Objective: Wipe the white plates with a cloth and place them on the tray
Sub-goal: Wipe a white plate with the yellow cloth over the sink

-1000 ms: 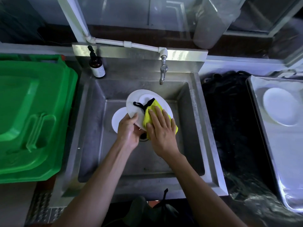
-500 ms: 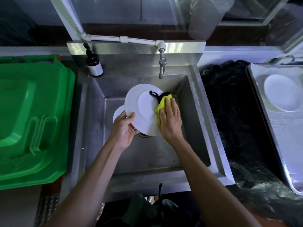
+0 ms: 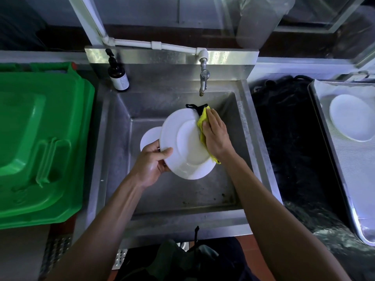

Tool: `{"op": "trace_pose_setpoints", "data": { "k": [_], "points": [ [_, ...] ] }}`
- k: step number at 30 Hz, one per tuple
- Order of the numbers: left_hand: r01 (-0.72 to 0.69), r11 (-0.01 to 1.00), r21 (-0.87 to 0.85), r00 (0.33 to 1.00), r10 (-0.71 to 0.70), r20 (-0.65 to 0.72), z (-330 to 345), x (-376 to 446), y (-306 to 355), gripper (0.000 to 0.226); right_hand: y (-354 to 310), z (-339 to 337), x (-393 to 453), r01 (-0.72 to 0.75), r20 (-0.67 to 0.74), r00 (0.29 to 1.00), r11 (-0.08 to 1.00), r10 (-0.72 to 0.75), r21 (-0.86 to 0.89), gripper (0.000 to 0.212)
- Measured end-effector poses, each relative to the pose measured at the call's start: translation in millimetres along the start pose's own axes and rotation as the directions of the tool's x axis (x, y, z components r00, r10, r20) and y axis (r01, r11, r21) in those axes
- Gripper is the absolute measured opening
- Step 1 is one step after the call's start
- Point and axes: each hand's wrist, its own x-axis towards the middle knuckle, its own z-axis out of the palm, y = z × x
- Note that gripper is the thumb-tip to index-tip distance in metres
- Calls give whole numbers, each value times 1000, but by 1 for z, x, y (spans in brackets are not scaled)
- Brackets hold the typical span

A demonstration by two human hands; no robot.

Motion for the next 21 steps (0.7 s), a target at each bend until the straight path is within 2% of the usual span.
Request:
{"op": "trace_pose_setpoints", "data": {
  "k": [6, 9, 16, 19, 21],
  "points": [
    [-31, 998, 46, 1000, 31, -2, 2, 2, -1, 28, -24, 12, -8, 200, 33, 980, 961, -198, -191, 49],
    [-20, 999, 37, 1000, 20, -14, 2, 2, -1, 30, -32, 23, -15, 290, 68, 957, 928, -282, -235, 51],
    [-26, 999, 34, 998, 28, -48, 4, 7, 2, 21, -33, 39, -31, 453, 157, 890, 869, -428, -201, 49],
    [-26, 999, 24, 999, 27, -38, 3, 6, -1, 29, -27, 40, -36, 478, 174, 876, 859, -450, -185, 49],
    [-19, 1000, 12, 999, 20, -31, 5, 4, -3, 25, -25, 38, -35, 480, 187, 874, 856, -449, -192, 49]
  ]
}}
